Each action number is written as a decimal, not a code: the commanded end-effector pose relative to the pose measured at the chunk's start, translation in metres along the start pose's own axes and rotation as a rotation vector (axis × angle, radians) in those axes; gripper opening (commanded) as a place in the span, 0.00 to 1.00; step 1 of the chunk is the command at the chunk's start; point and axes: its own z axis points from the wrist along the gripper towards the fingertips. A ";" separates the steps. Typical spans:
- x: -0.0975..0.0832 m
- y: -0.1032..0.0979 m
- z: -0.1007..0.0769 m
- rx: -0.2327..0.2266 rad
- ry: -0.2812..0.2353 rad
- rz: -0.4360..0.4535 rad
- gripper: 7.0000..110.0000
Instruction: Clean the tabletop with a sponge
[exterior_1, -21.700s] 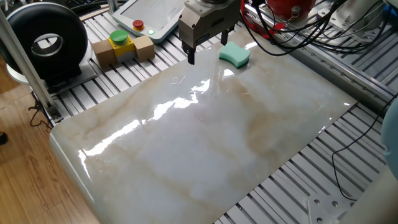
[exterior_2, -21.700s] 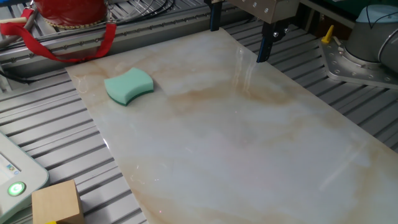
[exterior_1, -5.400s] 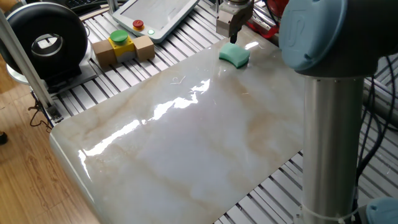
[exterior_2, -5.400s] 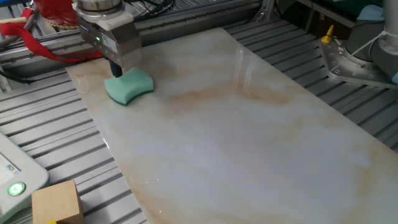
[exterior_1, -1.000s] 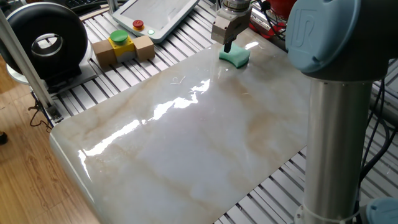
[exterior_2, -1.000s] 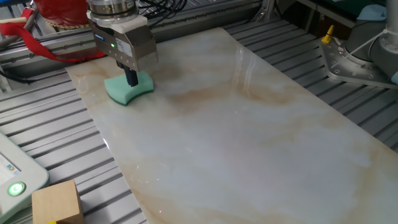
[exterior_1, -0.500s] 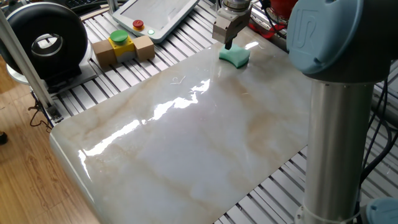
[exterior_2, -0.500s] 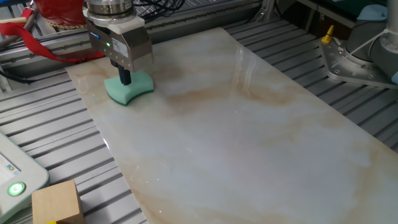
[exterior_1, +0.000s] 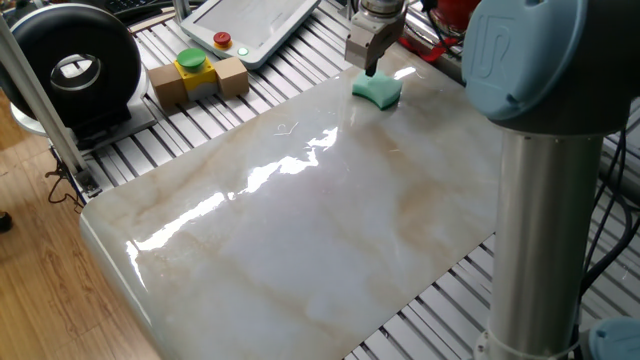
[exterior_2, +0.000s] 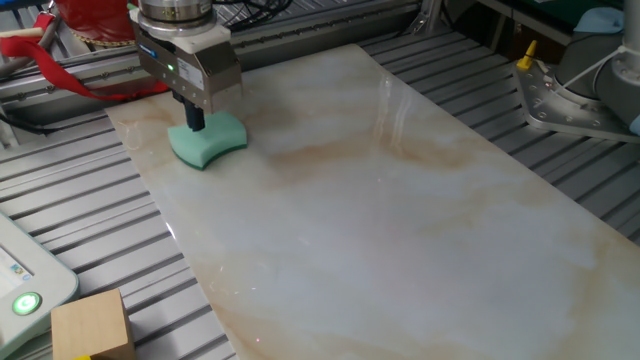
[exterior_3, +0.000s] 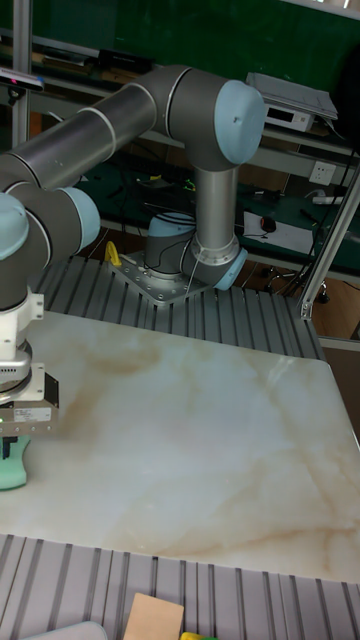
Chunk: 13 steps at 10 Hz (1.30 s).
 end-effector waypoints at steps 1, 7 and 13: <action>0.005 -0.008 0.003 -0.009 -0.006 0.022 0.00; -0.001 -0.006 0.000 -0.009 -0.037 0.067 0.00; -0.002 0.003 0.004 -0.059 -0.059 0.021 0.36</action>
